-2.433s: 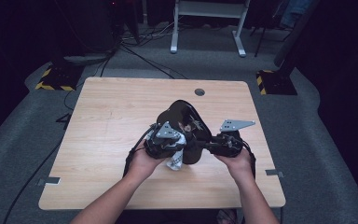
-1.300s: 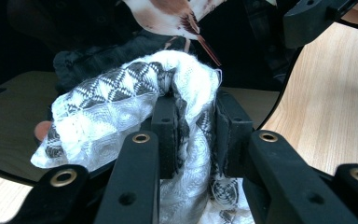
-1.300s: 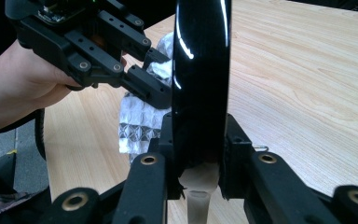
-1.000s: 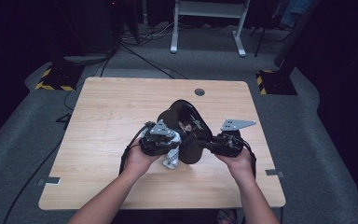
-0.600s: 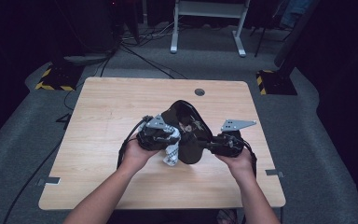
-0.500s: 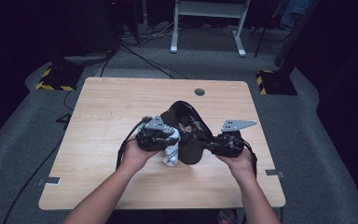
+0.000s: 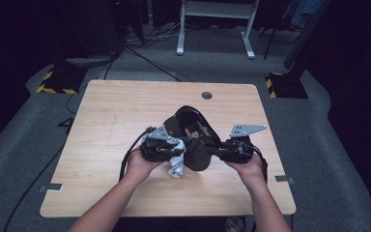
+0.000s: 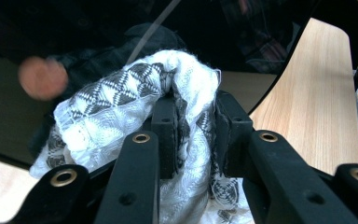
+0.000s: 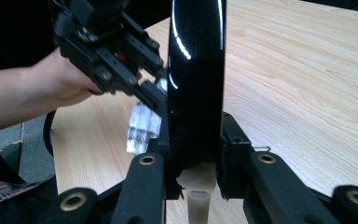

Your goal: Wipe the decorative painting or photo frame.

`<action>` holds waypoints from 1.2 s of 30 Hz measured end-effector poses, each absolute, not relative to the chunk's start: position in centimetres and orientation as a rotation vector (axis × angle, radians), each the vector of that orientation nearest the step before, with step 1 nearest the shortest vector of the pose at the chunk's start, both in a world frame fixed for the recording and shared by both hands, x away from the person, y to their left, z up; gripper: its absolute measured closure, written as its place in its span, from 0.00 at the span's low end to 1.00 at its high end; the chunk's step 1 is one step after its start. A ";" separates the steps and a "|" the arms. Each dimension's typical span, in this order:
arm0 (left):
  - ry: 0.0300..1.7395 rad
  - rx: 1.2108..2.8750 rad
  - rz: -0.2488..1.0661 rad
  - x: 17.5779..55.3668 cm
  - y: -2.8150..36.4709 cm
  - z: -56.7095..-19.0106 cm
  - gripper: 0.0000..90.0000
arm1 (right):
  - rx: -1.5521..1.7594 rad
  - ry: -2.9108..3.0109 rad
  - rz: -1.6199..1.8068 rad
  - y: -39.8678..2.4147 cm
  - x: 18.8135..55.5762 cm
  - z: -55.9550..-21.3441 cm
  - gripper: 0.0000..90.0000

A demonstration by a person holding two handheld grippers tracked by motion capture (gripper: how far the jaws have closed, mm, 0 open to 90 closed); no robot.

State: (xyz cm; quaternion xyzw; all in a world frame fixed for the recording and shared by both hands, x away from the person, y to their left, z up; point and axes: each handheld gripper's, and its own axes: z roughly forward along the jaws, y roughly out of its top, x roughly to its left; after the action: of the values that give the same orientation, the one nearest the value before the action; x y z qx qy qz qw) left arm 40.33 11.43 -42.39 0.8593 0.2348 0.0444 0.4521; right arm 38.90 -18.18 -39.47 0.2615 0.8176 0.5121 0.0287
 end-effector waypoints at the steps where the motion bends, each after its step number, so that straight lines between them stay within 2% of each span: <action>1: 0.575 2.111 0.121 40.3 11.5 -41.8 0.81 | 0.806 2.523 1.580 -18.2 38.9 -39.5 0.84; 5: 0.550 2.117 0.130 40.5 11.5 -40.8 0.81 | 0.814 2.531 1.591 -18.4 39.0 -39.5 0.84; 16: 0.574 2.112 0.016 40.9 12.0 -43.9 0.81 | 0.820 2.535 1.602 -18.5 39.1 -39.6 0.84; 26: 0.514 2.117 0.077 41.2 12.0 -40.2 0.81 | 0.809 2.547 1.603 -18.6 39.1 -39.6 0.84; 36: 0.535 2.112 0.013 41.3 12.3 -43.0 0.82 | 0.815 2.546 1.607 -18.7 39.1 -39.6 0.84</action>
State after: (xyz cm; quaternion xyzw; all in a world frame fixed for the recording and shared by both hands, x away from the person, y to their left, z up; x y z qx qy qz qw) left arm 41.27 12.27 -43.05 0.8592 0.2176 0.0053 0.4631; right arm 39.13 -18.66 -39.60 0.2613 0.8162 0.5151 0.0111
